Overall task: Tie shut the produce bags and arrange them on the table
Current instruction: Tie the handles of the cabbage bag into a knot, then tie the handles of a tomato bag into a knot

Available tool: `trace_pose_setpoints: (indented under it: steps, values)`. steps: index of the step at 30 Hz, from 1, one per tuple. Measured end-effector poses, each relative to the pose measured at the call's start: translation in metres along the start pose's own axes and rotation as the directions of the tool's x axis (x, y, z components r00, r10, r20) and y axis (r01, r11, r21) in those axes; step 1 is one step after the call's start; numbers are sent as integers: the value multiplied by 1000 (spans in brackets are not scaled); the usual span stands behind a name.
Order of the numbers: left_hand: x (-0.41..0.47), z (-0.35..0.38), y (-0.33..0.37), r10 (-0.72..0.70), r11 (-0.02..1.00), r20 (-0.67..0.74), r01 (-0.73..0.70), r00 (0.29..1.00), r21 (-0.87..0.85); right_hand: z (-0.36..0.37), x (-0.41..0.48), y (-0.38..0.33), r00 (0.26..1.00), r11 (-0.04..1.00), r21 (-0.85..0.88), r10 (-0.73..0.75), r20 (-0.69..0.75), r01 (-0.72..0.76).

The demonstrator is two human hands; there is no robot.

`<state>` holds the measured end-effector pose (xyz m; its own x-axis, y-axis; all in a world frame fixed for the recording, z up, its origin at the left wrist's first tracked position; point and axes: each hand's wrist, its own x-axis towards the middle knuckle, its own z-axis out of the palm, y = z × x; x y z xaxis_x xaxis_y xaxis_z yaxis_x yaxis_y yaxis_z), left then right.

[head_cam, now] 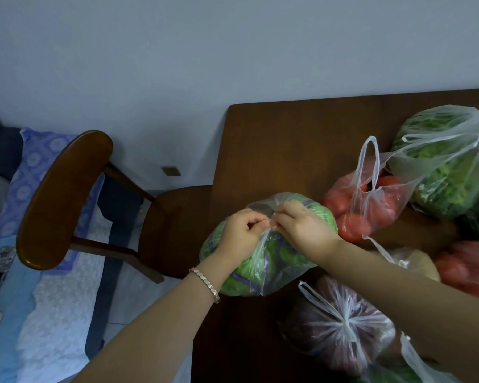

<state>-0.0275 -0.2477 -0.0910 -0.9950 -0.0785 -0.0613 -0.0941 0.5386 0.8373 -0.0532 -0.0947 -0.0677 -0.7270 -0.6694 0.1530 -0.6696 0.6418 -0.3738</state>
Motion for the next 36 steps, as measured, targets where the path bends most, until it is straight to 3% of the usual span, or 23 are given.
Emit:
trace_pose_setpoints:
  steps: [4,9,12,17,20,26,29,32,36]
  values:
    - [0,4,1,11,996,-62,-5,998,93,-6,-4,-1,998,969,-241,-57,3,56]
    - [10,4,0,-133,963,-141,161,981,218,5,-9,-2,999,973,-230,-39,-31,31]
    - [6,3,6,-138,915,-182,196,974,353,1,-5,-4,1000,972,-233,2,15,1]
    - [11,-5,27,-112,865,16,89,994,494,-14,-13,10,970,995,5,95,226,-98]
    - [21,3,49,-4,841,33,-15,999,541,-45,-27,29,974,983,91,140,178,-158]
    - [40,64,104,74,836,79,-105,994,538,-112,-69,97,929,934,26,352,114,-357]
    - [54,100,131,61,875,15,-60,998,480,-135,-91,131,875,875,-11,484,7,-484]
    - [67,129,153,-57,913,-10,56,998,403,-145,-106,159,759,766,46,642,-110,-641]
    - [68,152,173,-40,918,-47,55,998,392,-145,-105,185,597,569,376,801,-51,-731]
